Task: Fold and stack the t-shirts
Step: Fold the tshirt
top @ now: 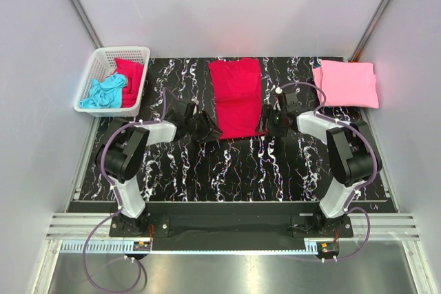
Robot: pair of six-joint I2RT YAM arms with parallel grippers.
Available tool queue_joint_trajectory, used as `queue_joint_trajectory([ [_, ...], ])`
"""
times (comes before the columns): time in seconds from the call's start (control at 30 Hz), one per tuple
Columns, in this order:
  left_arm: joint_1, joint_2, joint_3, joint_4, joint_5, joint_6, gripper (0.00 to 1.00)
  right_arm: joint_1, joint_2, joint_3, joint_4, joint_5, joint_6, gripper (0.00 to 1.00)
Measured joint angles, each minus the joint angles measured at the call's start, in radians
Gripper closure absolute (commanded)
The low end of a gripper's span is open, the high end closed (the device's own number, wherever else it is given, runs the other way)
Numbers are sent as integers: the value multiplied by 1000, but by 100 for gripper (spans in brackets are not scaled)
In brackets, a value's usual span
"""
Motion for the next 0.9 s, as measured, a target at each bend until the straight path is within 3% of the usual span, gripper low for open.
queue_joint_trajectory([
  [0.6,-23,36,-1,35,-9,-42,57,0,-20,-90,133,-23,41,34],
  [0.73,-24,56,13,51,-10,-49,61,0,-3,-77,145,-21,42,40],
  [0.9,-25,76,24,64,-16,-55,70,-1,14,-72,161,-17,46,58],
])
